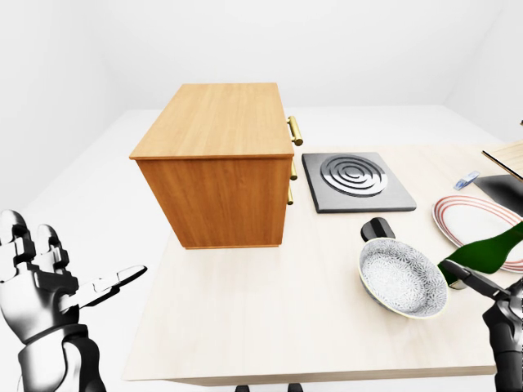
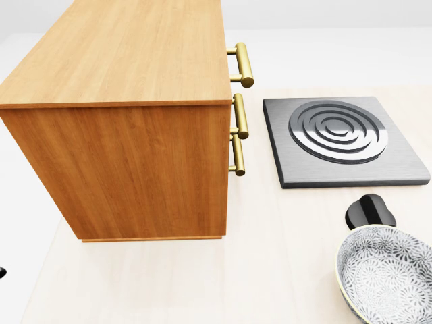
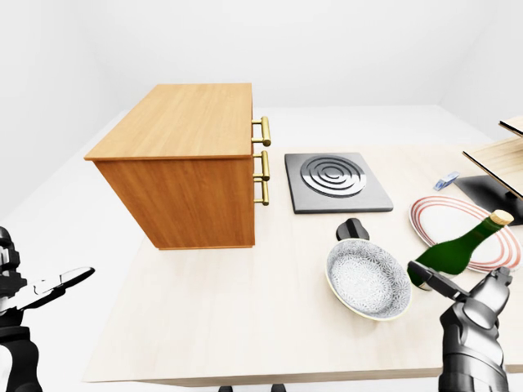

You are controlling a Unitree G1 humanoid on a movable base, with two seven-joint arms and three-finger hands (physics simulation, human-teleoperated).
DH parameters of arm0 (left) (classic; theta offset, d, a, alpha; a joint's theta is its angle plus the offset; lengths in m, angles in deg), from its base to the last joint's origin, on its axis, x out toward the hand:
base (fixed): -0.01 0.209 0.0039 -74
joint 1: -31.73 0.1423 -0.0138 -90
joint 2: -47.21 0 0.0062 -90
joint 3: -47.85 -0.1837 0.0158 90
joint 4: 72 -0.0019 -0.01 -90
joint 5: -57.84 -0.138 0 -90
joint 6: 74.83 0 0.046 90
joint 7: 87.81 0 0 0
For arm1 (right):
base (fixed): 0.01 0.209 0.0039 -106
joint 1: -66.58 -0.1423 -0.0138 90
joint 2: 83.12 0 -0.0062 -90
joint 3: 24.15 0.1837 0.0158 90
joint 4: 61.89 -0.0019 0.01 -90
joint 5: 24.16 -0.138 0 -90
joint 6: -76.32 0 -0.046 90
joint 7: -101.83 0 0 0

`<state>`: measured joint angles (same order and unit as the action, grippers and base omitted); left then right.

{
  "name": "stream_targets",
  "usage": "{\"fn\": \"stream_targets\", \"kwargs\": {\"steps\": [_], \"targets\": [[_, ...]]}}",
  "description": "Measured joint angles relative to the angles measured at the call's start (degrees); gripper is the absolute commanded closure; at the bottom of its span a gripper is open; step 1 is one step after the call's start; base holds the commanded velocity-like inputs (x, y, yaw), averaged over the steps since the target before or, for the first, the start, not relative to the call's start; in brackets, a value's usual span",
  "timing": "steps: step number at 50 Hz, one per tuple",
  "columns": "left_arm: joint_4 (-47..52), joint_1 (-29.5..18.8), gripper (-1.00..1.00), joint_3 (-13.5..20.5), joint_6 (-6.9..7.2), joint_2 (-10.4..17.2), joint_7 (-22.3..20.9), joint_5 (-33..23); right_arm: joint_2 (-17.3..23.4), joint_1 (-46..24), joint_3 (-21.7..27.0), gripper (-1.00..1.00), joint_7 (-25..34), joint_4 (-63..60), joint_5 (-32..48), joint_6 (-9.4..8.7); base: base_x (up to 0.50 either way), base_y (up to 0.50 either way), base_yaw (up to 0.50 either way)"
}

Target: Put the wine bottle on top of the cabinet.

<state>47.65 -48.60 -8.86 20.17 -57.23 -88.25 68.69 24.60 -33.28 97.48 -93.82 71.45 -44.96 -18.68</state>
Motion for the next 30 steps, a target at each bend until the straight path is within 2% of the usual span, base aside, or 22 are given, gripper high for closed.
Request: {"fn": "stream_targets", "kwargs": {"steps": [30], "targets": [[0.21,0.1,-1.0,0.21,0.0,-0.07,-0.11,-0.13,2.19,-4.7,-4.28,-1.0,0.71,8.86,-0.69,0.0,0.0,0.0,0.0]]}}
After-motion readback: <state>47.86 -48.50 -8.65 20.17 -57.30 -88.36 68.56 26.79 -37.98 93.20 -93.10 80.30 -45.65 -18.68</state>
